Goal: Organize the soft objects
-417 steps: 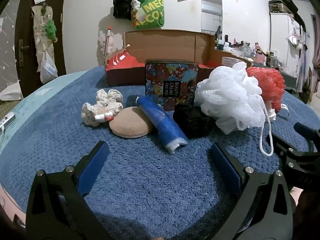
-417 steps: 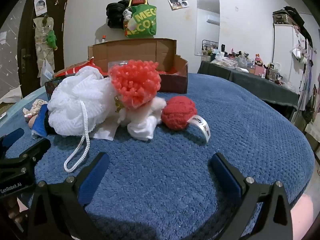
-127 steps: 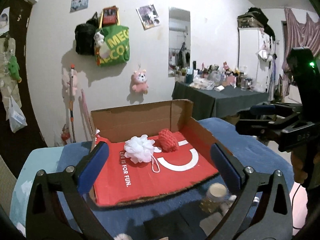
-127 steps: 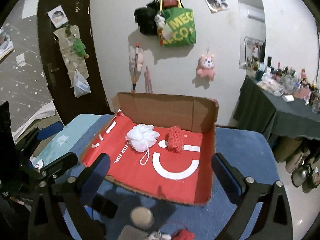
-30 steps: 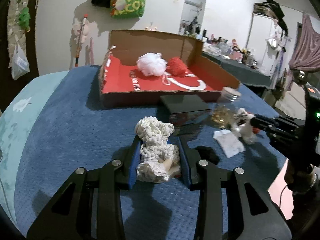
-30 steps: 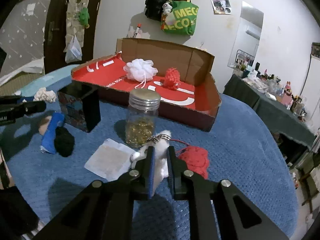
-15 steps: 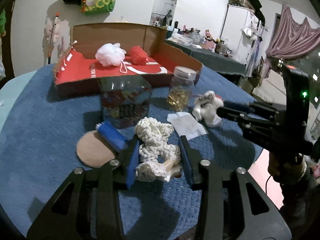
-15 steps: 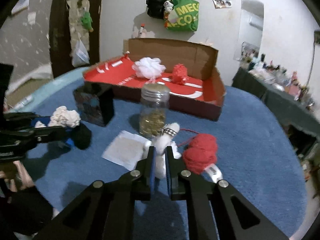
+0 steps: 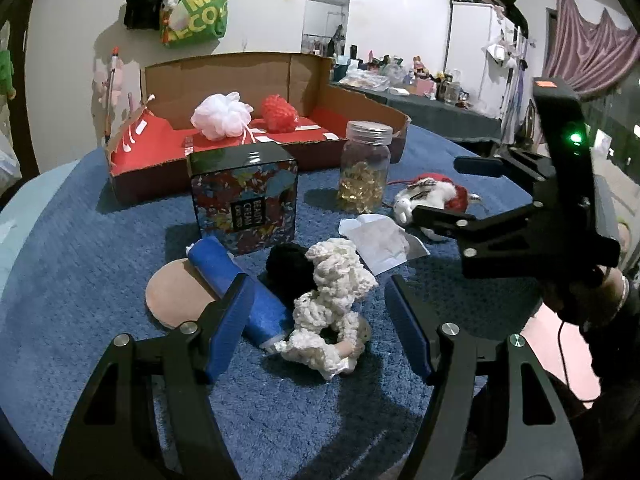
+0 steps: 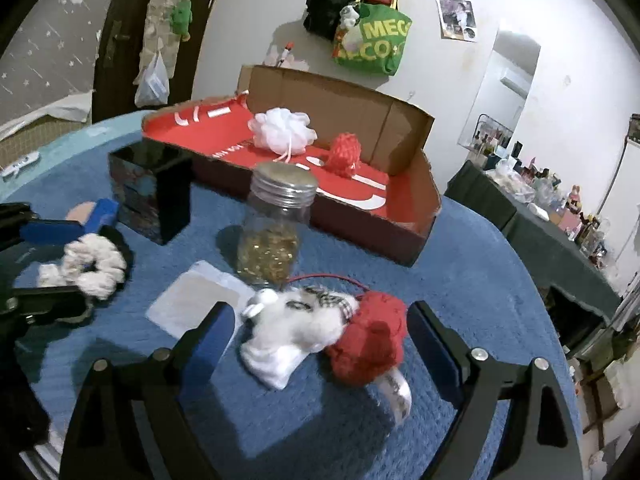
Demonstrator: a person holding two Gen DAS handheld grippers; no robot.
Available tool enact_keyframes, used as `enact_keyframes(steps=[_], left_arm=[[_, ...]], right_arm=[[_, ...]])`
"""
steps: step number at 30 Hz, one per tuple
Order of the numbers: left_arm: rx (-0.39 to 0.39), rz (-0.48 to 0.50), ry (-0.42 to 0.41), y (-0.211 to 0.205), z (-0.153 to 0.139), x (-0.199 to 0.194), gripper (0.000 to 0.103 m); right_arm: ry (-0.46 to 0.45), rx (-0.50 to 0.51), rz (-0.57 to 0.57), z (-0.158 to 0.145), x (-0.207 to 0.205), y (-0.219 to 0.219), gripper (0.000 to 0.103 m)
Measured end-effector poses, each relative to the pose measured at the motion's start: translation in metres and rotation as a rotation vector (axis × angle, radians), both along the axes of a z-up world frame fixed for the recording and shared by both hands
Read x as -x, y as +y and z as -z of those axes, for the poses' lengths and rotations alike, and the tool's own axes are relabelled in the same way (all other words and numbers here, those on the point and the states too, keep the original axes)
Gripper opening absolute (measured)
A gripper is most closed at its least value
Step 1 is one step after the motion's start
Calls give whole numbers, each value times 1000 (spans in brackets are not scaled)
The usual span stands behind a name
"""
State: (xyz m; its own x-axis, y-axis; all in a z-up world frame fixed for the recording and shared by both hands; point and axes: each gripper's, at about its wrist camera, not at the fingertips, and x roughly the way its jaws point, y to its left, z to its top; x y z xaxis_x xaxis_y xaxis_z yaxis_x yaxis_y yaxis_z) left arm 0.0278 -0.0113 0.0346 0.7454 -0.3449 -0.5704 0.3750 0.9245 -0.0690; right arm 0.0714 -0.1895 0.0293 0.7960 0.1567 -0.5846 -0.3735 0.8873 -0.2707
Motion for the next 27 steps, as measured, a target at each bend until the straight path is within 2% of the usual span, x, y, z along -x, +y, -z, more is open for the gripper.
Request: enact_keyframes(steps=[8, 9, 11, 12, 13, 17, 23, 24, 25, 27], left_arm=[[-78, 30, -53, -12, 8, 4, 66], [-95, 30, -69, -14, 10, 5, 56], [-105, 33, -71, -15, 12, 5, 35], [-103, 31, -56, -14, 14, 2, 35], [-100, 26, -54, -13, 15, 1, 34], [-88, 23, -72, -12, 11, 6, 31], [-66, 37, -93, -12, -2, 8, 29], [-65, 38, -95, -11, -4, 8, 29], [-65, 37, -96, -11, -4, 7, 29], [-64, 40, -92, -11, -5, 7, 29]], right_arm=[[43, 38, -44, 9, -8, 8, 73], [45, 39, -42, 10, -8, 8, 71], [46, 36, -48, 9, -8, 8, 58], [44, 30, -49, 8, -8, 8, 56], [47, 19, -52, 7, -7, 7, 47], [52, -20, -51, 4, -5, 4, 42], [2, -70, -39, -9, 12, 2, 33], [5, -78, -43, -10, 13, 2, 31], [9, -87, -47, -11, 15, 3, 21], [11, -90, -42, -11, 15, 4, 18]])
